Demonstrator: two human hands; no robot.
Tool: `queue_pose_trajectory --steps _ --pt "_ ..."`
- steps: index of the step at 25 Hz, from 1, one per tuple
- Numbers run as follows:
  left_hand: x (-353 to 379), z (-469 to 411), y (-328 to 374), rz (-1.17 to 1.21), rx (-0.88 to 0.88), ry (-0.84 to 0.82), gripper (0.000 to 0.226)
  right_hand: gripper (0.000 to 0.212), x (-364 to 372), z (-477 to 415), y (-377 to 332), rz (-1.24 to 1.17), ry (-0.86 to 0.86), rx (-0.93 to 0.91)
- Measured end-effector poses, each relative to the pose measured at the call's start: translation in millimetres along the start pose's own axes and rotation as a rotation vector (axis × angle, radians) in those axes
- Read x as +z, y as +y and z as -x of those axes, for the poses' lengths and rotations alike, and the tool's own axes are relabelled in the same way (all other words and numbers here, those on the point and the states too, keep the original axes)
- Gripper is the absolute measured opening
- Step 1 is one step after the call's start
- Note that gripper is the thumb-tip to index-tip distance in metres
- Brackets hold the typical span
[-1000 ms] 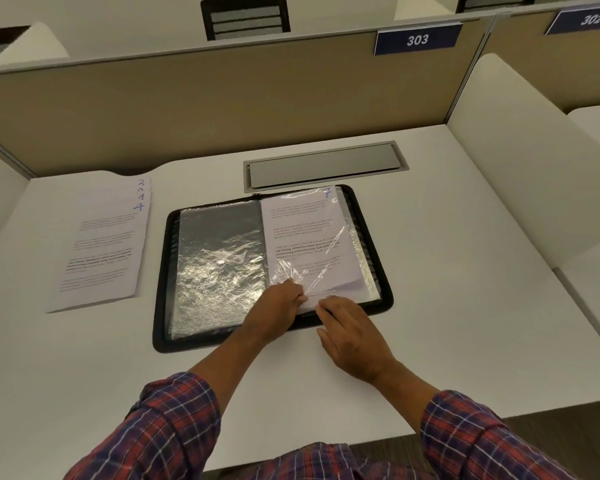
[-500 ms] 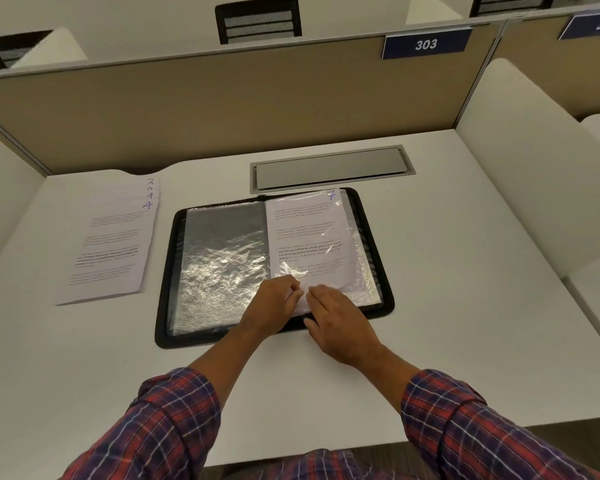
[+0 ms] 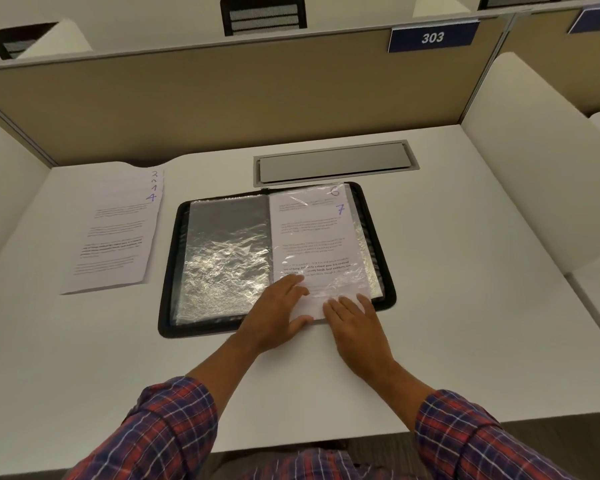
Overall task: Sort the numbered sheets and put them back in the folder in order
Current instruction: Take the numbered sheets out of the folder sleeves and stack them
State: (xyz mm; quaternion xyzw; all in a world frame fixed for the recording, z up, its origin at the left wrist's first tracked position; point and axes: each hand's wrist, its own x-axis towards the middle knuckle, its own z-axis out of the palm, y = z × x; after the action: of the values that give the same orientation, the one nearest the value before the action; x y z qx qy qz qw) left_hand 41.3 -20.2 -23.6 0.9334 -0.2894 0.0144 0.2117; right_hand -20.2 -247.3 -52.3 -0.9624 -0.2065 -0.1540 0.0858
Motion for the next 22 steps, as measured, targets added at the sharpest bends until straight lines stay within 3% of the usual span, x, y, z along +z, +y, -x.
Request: queue_pose_trajectory --steps 4,8,12,16,22 --pt "3 21 -4 -0.075 0.074 -0.051 0.067 0.026 -11 7 -2 -0.035 0.118 0.046" --pt "13 30 -10 -0.062 0.162 0.070 0.021 0.022 -10 17 -9 -0.122 0.160 0.101" --pt "16 36 -10 -0.094 0.191 0.162 0.012 0.027 -29 8 -19 -0.417 0.271 0.532" --pt "18 55 4 -0.122 0.238 0.163 0.014 0.033 -48 -13 -15 -0.731 0.168 1.005" --pt "24 92 22 -0.152 0.254 0.089 0.017 0.034 -49 -16 -2 -0.856 -0.025 1.221"
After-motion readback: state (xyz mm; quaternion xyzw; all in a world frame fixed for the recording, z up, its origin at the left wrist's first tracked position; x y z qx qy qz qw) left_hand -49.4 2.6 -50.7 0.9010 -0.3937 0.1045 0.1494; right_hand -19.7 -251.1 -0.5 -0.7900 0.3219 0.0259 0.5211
